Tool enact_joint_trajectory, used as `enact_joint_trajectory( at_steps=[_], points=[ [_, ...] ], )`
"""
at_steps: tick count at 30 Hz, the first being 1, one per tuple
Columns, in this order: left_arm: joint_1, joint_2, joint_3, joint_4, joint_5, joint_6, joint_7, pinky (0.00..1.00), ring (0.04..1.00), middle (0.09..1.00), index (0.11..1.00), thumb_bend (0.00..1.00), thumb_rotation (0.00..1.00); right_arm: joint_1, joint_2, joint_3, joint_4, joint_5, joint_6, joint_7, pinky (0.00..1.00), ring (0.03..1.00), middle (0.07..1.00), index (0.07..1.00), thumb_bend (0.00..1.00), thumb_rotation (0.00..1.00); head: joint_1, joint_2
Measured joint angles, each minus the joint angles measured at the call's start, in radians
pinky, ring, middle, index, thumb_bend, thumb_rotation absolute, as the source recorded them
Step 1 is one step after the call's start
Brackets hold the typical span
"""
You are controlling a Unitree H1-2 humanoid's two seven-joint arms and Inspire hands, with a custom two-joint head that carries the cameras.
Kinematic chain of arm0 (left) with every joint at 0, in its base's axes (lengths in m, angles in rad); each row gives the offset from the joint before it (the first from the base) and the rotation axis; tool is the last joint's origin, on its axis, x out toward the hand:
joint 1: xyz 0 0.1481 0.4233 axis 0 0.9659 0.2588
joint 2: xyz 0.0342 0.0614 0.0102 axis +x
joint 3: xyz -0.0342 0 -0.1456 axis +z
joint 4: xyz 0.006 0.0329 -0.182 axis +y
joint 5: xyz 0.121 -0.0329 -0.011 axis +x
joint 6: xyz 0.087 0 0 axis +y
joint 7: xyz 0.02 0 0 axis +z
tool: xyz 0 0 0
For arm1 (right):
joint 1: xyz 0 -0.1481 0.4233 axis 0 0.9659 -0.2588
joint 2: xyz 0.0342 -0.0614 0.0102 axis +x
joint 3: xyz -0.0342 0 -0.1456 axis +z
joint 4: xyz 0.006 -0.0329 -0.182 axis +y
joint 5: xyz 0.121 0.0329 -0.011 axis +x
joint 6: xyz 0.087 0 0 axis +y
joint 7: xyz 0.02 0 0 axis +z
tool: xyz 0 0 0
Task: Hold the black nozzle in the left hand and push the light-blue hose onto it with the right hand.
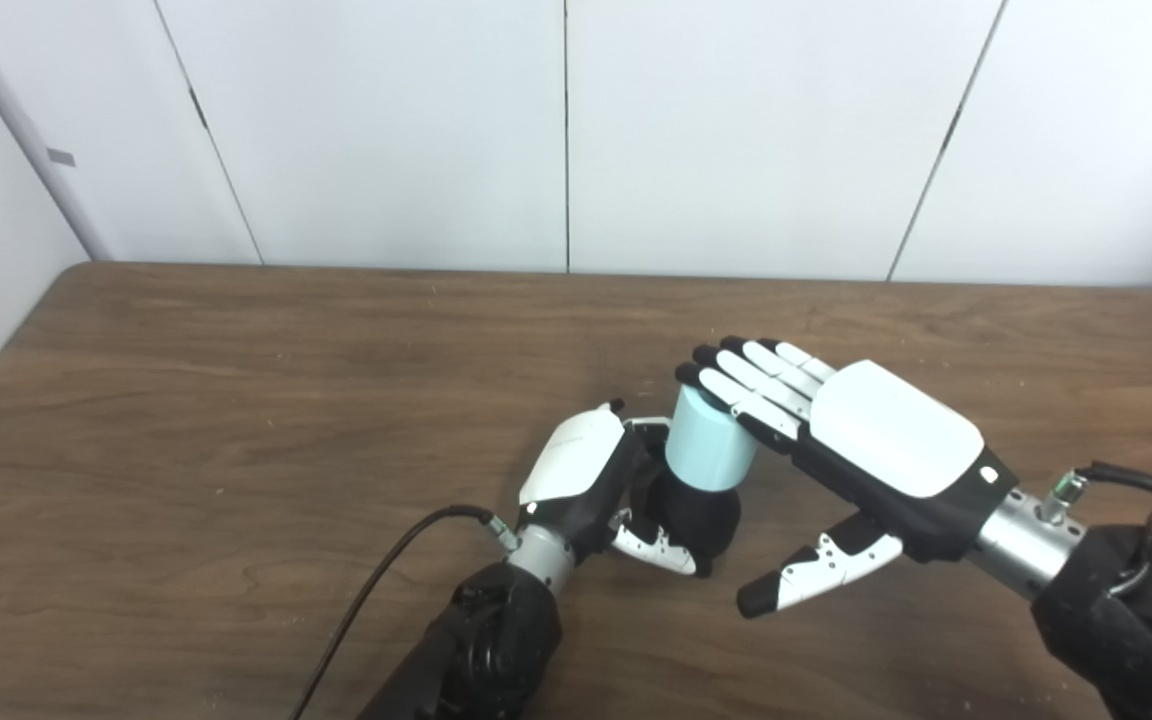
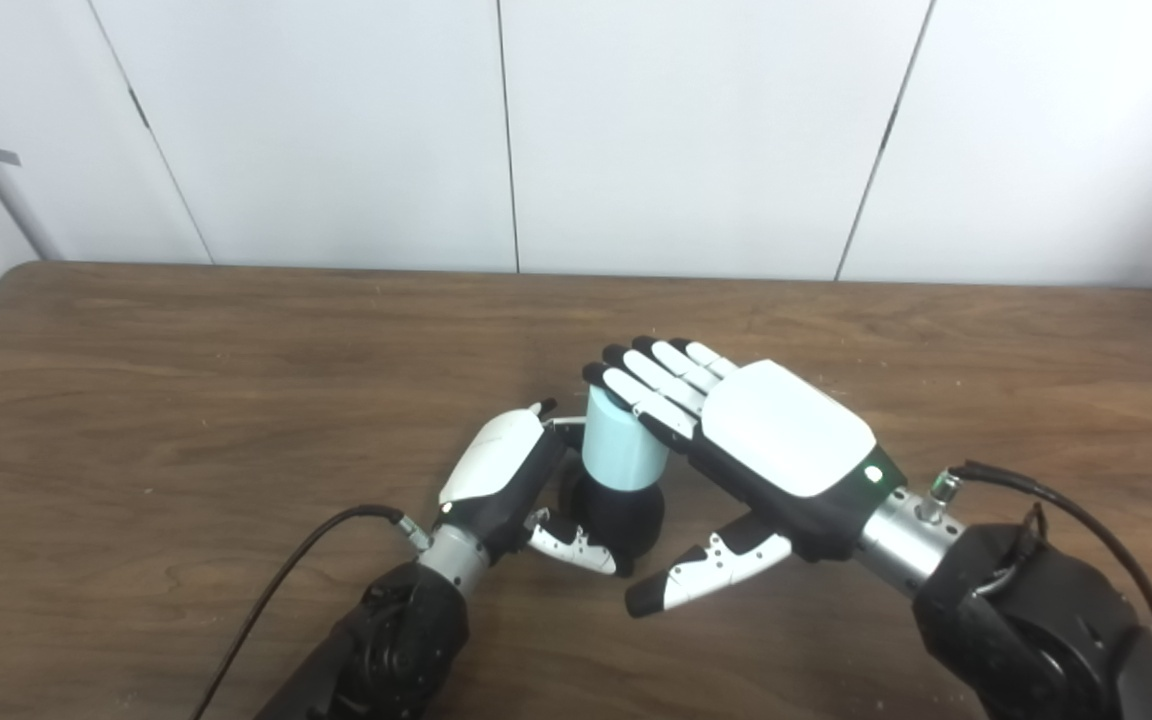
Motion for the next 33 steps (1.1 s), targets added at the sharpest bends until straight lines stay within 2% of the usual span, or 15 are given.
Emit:
enact_joint_trajectory(
  at_steps=[17,33],
  points=[
    [0.000,0.000,0.000,0.000,0.000,0.000,0.000,1.00,0.661,0.487,0.486,0.52,0.00,0.010,-0.031,0.012,0.023,0.008,-0.027,-0.056,1.00,1.000,1.000,1.000,0.64,0.98,-0.002,0.003],
    [-0.001,0.002,-0.001,0.000,0.000,0.000,0.000,1.00,0.660,0.486,0.486,0.52,0.00,-0.002,-0.034,0.042,0.024,-0.007,0.001,-0.058,1.00,1.000,1.000,0.998,0.63,0.98,0.002,0.006]
  ],
)
